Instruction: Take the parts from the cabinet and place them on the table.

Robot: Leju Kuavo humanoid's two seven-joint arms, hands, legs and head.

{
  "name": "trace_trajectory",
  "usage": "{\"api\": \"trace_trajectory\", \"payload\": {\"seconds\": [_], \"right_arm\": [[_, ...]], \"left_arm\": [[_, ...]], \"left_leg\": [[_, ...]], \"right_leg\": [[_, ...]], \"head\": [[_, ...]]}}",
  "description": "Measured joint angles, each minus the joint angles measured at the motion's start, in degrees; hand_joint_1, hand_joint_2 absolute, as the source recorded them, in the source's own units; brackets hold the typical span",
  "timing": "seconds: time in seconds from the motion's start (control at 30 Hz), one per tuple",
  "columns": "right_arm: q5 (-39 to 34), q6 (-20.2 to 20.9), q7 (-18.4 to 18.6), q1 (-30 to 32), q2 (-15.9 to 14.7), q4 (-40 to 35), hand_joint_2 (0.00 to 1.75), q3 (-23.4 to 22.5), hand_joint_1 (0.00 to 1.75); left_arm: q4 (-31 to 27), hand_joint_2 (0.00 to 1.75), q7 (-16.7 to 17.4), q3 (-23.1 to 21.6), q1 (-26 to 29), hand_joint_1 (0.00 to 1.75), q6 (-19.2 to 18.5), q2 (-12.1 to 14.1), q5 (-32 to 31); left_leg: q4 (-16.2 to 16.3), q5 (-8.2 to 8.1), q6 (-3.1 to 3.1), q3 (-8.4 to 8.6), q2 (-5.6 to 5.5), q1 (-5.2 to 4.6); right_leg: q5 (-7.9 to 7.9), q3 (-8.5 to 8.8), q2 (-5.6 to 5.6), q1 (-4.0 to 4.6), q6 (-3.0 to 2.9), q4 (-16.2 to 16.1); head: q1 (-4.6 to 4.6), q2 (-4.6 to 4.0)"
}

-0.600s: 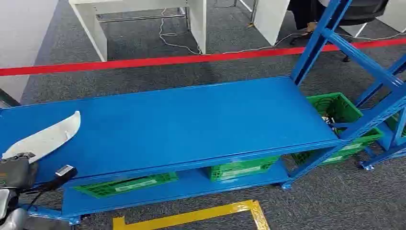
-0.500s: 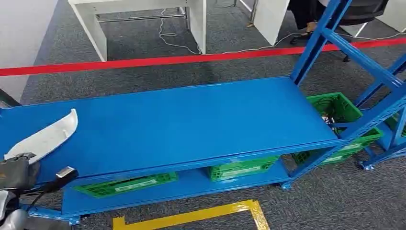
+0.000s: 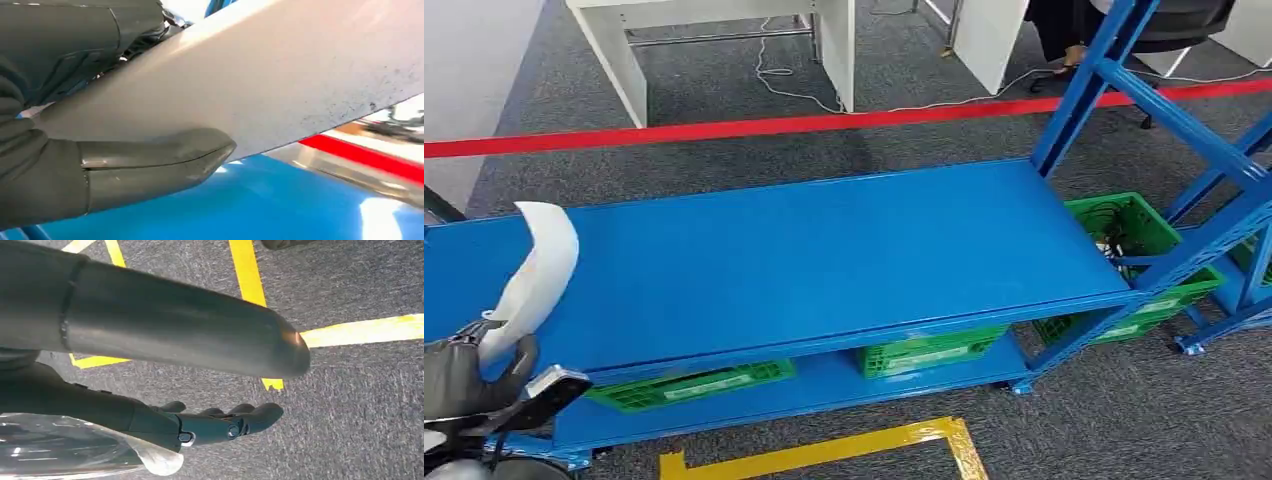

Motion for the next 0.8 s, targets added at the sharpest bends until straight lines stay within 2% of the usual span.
{"api": "trace_trajectory", "payload": {"seconds": [0.1,0.27,0.4,0.5,0.67,0.8], "right_arm": [[-0.2,-0.4,-0.3,0.0,0.0,0.0,0.00,0.0,0.00],[-0.2,-0.5,-0.4,0.1,0.0,0.0,0.00,-0.2,0.00],[-0.4,-0.9,-0.6,0.2,0.1,0.0,0.00,-0.7,0.00],[-1.0,-1.5,-0.7,0.4,0.5,0.0,0.00,-1.2,0.00],[-1.0,-2.4,-1.0,0.6,1.0,0.0,0.00,-2.3,0.00],[-1.6,-3.0,-1.7,0.6,1.3,0.0,0.00,-3.0,0.00]], "left_arm": [[-4.5,1.75,-4.6,0.2,1.9,1.75,-5.0,-2.8,10.3],[-8.3,1.75,-6.5,1.2,3.8,1.75,-7.7,-5.8,14.0],[-10.9,1.75,-12.0,2.2,5.8,1.75,-14.1,-9.0,21.6],[-12.5,1.75,-14.7,3.7,8.0,1.75,-17.5,-12.8,27.1],[-13.3,1.75,-17.5,6.6,10.6,1.75,-21.6,-18.1,30.7],[-13.4,1.75,-19.1,9.4,11.1,1.75,-25.4,-21.6,33.2]], "left_leg": [[0.0,0.00,0.00,0.00,0.00,0.00],[0.0,0.00,0.00,0.01,0.00,-0.01],[0.1,-0.06,0.03,0.00,0.00,-0.10],[0.1,-0.11,0.10,0.00,-0.01,-0.26],[0.2,-0.35,0.50,0.00,-0.01,-0.64],[0.1,-0.51,1.10,0.05,-0.01,-0.94]], "right_leg": [[0.00,0.00,0.02,0.00,0.00,0.0],[0.00,0.00,0.00,0.00,0.00,0.0],[0.01,0.01,0.01,-0.04,0.02,-0.1],[-0.02,0.01,-0.02,-0.20,0.08,-0.1],[-0.10,0.03,-0.03,-0.56,0.42,-0.1],[-0.07,0.23,0.00,-0.84,1.12,-0.5]], "head": [[-0.02,0.00],[-0.02,0.00],[0.00,0.00],[0.00,0.00],[-0.04,0.00],[-0.07,0.00]]}}
